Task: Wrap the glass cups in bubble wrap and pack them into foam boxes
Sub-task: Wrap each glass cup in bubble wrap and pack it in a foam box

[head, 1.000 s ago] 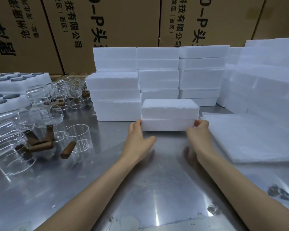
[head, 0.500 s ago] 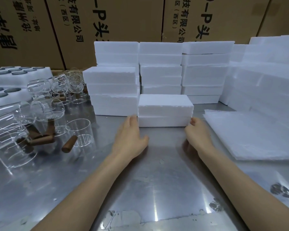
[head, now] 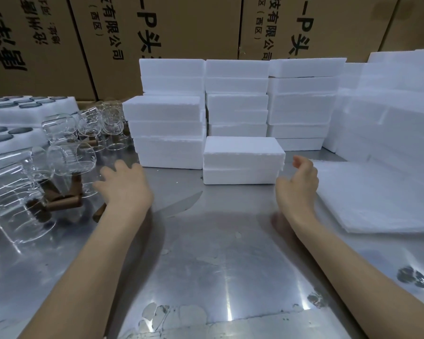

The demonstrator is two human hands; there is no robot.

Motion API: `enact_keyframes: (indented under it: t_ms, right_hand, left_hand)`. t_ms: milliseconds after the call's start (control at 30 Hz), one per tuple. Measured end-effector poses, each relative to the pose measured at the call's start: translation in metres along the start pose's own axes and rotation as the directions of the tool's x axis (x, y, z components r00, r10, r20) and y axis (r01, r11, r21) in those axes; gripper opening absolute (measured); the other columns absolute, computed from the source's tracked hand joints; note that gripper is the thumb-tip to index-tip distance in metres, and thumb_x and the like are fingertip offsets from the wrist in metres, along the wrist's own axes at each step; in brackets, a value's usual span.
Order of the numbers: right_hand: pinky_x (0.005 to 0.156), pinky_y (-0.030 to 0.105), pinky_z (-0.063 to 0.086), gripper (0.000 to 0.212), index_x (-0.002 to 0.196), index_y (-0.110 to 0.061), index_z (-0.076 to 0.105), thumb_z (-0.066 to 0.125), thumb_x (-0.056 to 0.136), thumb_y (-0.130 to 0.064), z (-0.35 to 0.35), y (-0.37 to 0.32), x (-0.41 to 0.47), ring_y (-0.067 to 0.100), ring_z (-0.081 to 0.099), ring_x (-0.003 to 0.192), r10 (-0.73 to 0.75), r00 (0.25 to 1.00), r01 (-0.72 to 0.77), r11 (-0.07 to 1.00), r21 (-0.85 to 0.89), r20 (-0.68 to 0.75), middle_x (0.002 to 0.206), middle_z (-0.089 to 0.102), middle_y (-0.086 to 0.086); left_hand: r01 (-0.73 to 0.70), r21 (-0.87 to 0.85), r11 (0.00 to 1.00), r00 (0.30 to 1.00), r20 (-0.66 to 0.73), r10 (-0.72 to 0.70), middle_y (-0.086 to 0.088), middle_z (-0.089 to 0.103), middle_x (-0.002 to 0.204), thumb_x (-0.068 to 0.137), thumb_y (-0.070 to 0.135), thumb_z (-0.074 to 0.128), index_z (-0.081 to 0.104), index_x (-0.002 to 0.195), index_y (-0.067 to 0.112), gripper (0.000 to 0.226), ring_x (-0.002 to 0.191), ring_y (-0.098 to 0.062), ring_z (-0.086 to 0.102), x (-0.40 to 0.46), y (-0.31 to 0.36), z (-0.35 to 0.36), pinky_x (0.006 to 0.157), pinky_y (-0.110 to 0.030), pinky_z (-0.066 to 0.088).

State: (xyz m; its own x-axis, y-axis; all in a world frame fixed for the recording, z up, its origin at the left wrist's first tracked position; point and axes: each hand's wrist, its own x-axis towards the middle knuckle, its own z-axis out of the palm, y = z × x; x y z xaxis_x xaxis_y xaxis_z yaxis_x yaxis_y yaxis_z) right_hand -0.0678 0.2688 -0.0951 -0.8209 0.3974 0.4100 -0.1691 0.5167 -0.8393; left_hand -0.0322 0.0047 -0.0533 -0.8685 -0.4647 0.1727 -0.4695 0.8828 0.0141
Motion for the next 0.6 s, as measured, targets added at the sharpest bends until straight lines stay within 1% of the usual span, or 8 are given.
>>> enact_keyframes:
  t_ms: [100, 200, 267, 333, 400, 433, 533, 600]
  right_hand:
    - [0.082, 0.012, 0.018, 0.057, 0.137, -0.009, 0.036, 0.049, 0.083, 0.001, -0.001, -0.003, -0.002, 0.024, 0.032, 0.127, -0.035, 0.999, 0.036, 0.999, 0.003, -0.023, 0.138, 0.038, 0.007]
    - [0.087, 0.013, 0.022, 0.053, 0.131, -0.009, 0.043, 0.052, 0.079, -0.002, -0.002, -0.013, -0.010, 0.020, 0.037, 0.119, -0.206, 0.976, 0.210, 0.977, 0.048, -0.070, 0.127, 0.043, 0.003]
    - [0.093, 0.019, 0.030, 0.047, 0.123, -0.013, 0.050, 0.052, 0.076, -0.010, 0.000, -0.021, -0.019, 0.010, 0.041, 0.109, -0.324, 0.945, 0.326, 0.937, 0.123, -0.035, 0.117, 0.045, -0.005]
    - [0.088, 0.020, 0.039, 0.037, 0.116, -0.023, 0.053, 0.054, 0.079, -0.019, 0.002, -0.026, -0.026, 0.002, 0.046, 0.098, -0.377, 0.921, 0.352, 0.913, 0.207, 0.095, 0.111, 0.050, -0.010]
    - [0.081, 0.019, 0.044, 0.033, 0.117, -0.031, 0.049, 0.061, 0.086, -0.028, 0.004, -0.028, -0.032, 0.000, 0.053, 0.095, -0.359, 0.882, 0.267, 0.915, 0.304, 0.306, 0.115, 0.053, -0.008]
    - [0.081, 0.020, 0.047, 0.036, 0.121, -0.036, 0.046, 0.060, 0.087, -0.037, 0.004, -0.030, -0.035, 0.002, 0.057, 0.095, -0.318, 0.847, 0.165, 0.919, 0.359, 0.425, 0.119, 0.054, -0.007]
    - [0.078, 0.032, 0.054, 0.049, 0.128, -0.045, 0.041, 0.050, 0.083, -0.065, 0.004, -0.037, -0.040, 0.014, 0.069, 0.091, -0.172, 0.698, -0.265, 0.840, 0.473, 0.696, 0.122, 0.059, -0.005]
    - [0.076, 0.035, 0.055, 0.055, 0.129, -0.045, 0.045, 0.045, 0.079, -0.069, 0.005, -0.039, -0.040, 0.018, 0.070, 0.088, -0.156, 0.637, -0.409, 0.762, 0.502, 0.755, 0.123, 0.061, 0.000]
  left_hand:
    - [-0.018, -0.049, 0.999, 0.999, -0.046, 0.016, -0.016, 0.044, 0.132, 0.089, 0.019, 0.058, 0.051, 0.127, 0.013, 0.039, 0.126, -0.039, 0.034, -0.001, -0.001, -0.004, 0.097, -0.045, 0.036]
    - [-0.136, -0.207, 0.969, 0.981, -0.161, 0.104, -0.012, 0.056, 0.124, 0.085, 0.027, 0.066, 0.060, 0.121, 0.017, 0.038, 0.121, -0.037, 0.037, -0.007, 0.007, -0.010, 0.092, -0.041, 0.038]
    - [-0.302, -0.419, 0.856, 0.935, -0.305, 0.181, -0.004, 0.063, 0.117, 0.082, 0.037, 0.071, 0.064, 0.116, 0.021, 0.039, 0.117, -0.034, 0.040, -0.017, 0.019, -0.013, 0.088, -0.034, 0.036]
    - [-0.491, -0.532, 0.690, 0.848, -0.473, 0.239, 0.005, 0.066, 0.108, 0.079, 0.043, 0.073, 0.066, 0.108, 0.024, 0.035, 0.111, -0.027, 0.046, -0.032, 0.036, -0.015, 0.081, -0.013, 0.027]
    - [-0.611, -0.555, 0.564, 0.768, -0.589, 0.251, 0.012, 0.065, 0.103, 0.077, 0.045, 0.075, 0.067, 0.101, 0.025, 0.032, 0.105, -0.022, 0.051, -0.047, 0.053, -0.014, 0.080, -0.003, 0.023]
    - [-0.634, -0.582, 0.509, 0.752, -0.616, 0.233, 0.016, 0.064, 0.100, 0.076, 0.046, 0.075, 0.067, 0.099, 0.027, 0.031, 0.103, -0.020, 0.051, -0.053, 0.060, -0.012, 0.081, -0.001, 0.024]
    - [-0.585, -0.732, 0.349, 0.806, -0.573, 0.148, 0.024, 0.061, 0.094, 0.073, 0.056, 0.069, 0.065, 0.095, 0.034, 0.031, 0.100, -0.010, 0.049, -0.064, 0.071, -0.008, 0.080, -0.005, 0.033]
    - [-0.536, -0.797, 0.277, 0.843, -0.522, 0.130, 0.024, 0.062, 0.092, 0.071, 0.061, 0.066, 0.063, 0.093, 0.036, 0.033, 0.101, -0.009, 0.050, -0.070, 0.076, -0.004, 0.078, -0.005, 0.034]
